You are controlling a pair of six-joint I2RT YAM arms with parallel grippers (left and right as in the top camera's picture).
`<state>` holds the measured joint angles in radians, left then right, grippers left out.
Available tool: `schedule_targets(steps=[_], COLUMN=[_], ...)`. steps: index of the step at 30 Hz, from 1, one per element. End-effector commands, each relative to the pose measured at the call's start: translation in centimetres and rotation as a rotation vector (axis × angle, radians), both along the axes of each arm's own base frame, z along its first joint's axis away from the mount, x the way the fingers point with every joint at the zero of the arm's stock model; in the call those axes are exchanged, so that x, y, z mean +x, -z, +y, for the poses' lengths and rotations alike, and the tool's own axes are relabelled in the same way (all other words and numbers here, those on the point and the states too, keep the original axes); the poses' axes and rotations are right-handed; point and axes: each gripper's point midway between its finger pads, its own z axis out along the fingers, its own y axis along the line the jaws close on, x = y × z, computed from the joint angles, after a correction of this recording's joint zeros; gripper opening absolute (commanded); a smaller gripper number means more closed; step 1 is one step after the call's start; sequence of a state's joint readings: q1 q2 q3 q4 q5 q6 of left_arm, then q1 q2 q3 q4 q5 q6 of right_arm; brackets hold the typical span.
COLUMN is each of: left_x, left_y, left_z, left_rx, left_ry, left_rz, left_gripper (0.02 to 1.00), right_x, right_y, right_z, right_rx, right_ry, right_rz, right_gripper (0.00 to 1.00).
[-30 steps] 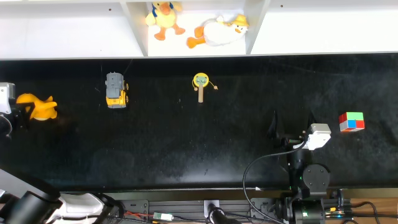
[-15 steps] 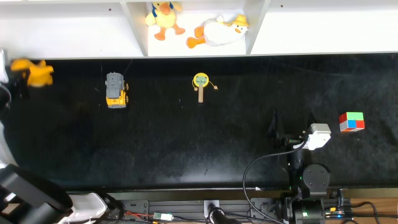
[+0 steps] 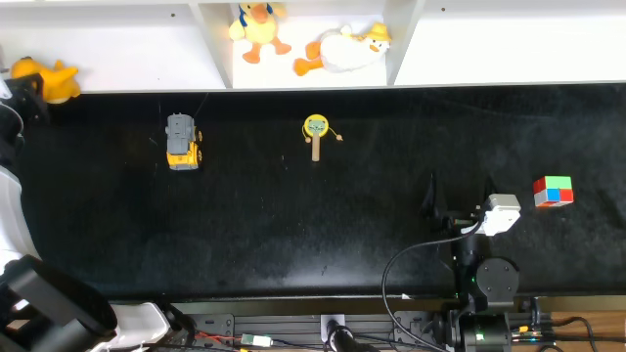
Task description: Store Toys
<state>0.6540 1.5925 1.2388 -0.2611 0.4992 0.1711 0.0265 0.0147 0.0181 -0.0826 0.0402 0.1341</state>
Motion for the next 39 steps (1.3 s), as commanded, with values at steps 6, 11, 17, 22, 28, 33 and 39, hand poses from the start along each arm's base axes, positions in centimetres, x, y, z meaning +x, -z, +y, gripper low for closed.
schedule_targets(steps=[6,11,17,22,28,33,39], left_x=[0.9,1.2,1.8,2.4,3.3,4.2,5.3], left_y=[-3.3,-3.2,-2.0,-0.9,0.5,1.5,1.9], left_z=[0.1,0.2,0.6,1.0,1.1,0.6,0.1], left_rx=[-0.016,-0.048,-0.056,-0.086,-0.094,-0.096,-0.087], left_ry=[-0.057,-0.074,-0.072,-0.084,-0.075,-0.058,-0.037], left_rz=[-0.084,-0.091,-0.083,-0.073,-0.062,-0.056,-0.071], left_gripper=[0.038,0.038,0.038,0.042,0.049,0.066,0.102], right_x=[0.0,0.0,0.0,0.0,0.0,0.0,0.0], right_y=[0.3,0.3,0.3,0.3,0.3,0.3,0.3], right_z=[0.0,0.0,0.0,0.1,0.1,0.0,0.0], right_rx=[-0.003,-0.003,-0.003,-0.003,-0.003,-0.003,-0.003], right_ry=[-0.004,-0.004,-0.004,-0.004,-0.004,-0.004,-0.004], right_rz=[-0.003,-0.003,-0.003,-0.003,-0.003,-0.003,-0.003], right_gripper=[0.996,0.996,0.996,0.996,0.996,0.996,0.996])
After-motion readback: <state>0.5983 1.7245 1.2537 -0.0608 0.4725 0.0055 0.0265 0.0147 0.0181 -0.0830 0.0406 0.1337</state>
